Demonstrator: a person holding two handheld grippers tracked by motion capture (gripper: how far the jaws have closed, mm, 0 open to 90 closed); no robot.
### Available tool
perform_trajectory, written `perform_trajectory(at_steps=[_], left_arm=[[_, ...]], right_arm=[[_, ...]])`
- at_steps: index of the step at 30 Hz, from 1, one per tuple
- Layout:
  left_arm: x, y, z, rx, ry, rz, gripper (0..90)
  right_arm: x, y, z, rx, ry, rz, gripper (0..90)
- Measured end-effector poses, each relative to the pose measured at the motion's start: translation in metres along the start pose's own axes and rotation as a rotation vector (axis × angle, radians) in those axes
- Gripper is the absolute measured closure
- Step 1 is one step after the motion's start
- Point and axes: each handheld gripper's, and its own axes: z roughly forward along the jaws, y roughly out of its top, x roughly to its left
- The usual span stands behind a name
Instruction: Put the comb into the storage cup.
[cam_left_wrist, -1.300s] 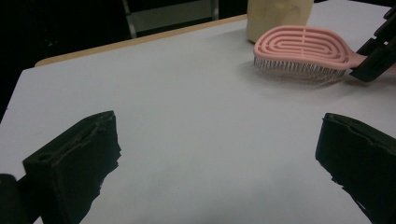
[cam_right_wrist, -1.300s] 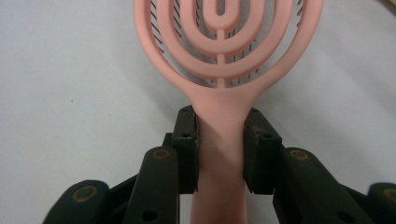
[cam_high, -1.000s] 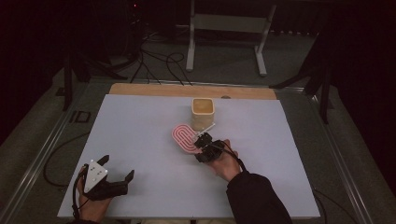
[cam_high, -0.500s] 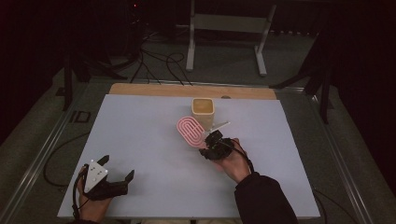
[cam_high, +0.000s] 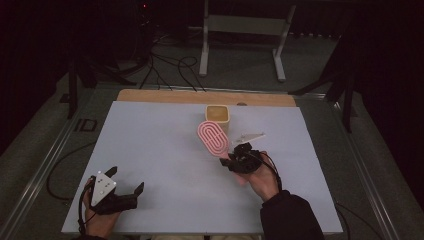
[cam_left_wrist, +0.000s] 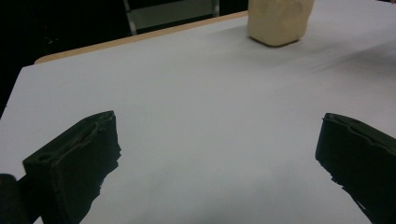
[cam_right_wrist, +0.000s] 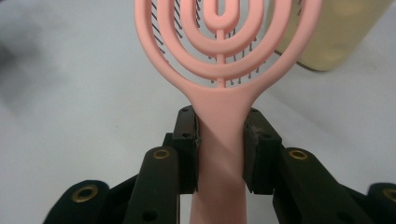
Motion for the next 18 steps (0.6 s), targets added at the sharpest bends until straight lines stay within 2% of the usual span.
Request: perform_trajectory(at_steps=[5, 18], left_arm=[[0.000, 0.000, 0.000, 0.002, 0.001, 0.000, 0.2], [0.000, -0.001, 0.001, 0.008, 0.001, 0.001, 0.2]], right_arm=[[-0.002, -0.008, -0.006, -0.044, 0.010, 0.014, 70.0], [-0.004, -0.029, -0.015, -0.109, 0.032, 0.048, 70.0]])
